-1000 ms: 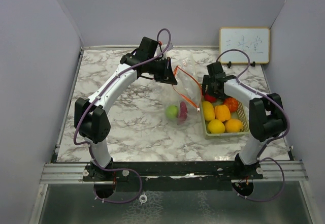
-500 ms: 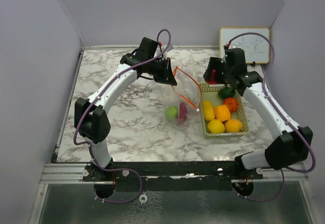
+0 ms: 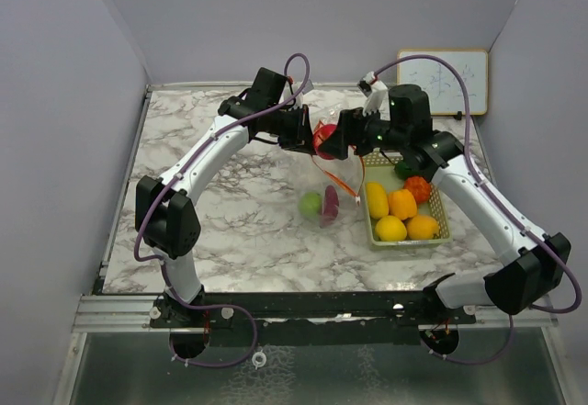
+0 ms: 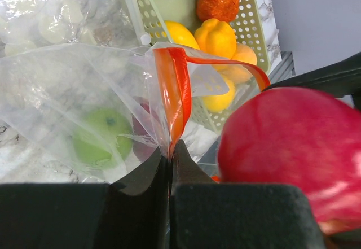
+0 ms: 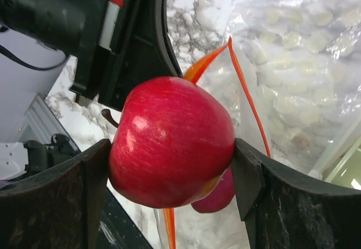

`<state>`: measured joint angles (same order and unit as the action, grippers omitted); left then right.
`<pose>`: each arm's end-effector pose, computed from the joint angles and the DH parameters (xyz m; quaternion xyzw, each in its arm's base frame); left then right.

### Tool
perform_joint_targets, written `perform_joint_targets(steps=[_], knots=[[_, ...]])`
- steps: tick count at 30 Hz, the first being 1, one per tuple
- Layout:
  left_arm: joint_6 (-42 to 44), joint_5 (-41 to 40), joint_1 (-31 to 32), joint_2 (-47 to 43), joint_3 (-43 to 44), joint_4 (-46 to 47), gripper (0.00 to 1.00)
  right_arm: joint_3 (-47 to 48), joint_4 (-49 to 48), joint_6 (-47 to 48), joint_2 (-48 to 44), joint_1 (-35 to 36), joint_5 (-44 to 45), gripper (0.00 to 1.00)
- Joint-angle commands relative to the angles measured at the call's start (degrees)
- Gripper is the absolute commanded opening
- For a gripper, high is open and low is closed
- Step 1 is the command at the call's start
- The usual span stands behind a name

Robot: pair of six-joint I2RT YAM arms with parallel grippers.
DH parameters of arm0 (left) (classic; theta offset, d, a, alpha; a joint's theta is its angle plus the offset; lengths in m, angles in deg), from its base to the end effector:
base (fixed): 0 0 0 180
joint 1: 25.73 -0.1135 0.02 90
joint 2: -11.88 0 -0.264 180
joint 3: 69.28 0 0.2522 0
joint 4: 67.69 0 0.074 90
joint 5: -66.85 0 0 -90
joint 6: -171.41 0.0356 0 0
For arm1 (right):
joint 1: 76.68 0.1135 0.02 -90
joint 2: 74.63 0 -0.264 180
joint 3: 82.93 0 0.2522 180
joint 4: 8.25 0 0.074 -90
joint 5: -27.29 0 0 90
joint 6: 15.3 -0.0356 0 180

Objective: Place the food in the zip-top bag and seal the zipper
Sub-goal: Place the fake fruit in the zipper food storage bag.

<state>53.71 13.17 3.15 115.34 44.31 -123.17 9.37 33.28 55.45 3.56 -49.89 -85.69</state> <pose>0.3417 -0.2126 0.3416 0.1274 0.8777 -0.4249 0.1812 0.2663 0.1500 0.3842 -0.1583 0.8288 0.3557 0.4019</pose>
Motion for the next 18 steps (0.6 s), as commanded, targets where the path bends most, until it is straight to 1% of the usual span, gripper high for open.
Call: perform_joint_targets(steps=[1,4,5,6,8,14,16,18], knots=[[0.41,-0.76,-0.06,0.13,2.25,-0.8,0.0,-2.62,1.4,-0.13,-1.09,0.64,4.06,0.63],[0.37,-1.14,-0.08,-0.43,2.19,-1.04,0.0,-3.28,3.57,0.35,-2.68,0.64,12.34,0.69],[0.37,-1.11,-0.06,-0.45,2.27,-1.17,0.0,-2.87,4.3,0.81,-2.8,0.64,14.05,0.73],[0.37,-1.11,-0.06,-0.48,2.29,-1.3,0.0,-2.26,5.01,1.66,-2.68,0.64,14.75,0.79],[0.31,-0.95,-0.06,-0.47,2.34,-1.23,0.0,-1.07,6.3,2.89,-1.8,0.64,15.02,0.99],[0.28,-0.51,-0.06,-0.03,2.69,-0.77,0.0,0.79,6.77,2.67,-2.52,0.64,13.72,0.99],[0.27,-0.33,-0.08,0.16,2.81,-0.62,0.0,1.73,7.83,1.67,-3.56,0.63,16.75,0.99],[0.27,-0.2,-0.08,0.17,2.82,-0.59,0.0,2.69,11.2,-1.82,-4.33,0.63,25.4,0.99]])
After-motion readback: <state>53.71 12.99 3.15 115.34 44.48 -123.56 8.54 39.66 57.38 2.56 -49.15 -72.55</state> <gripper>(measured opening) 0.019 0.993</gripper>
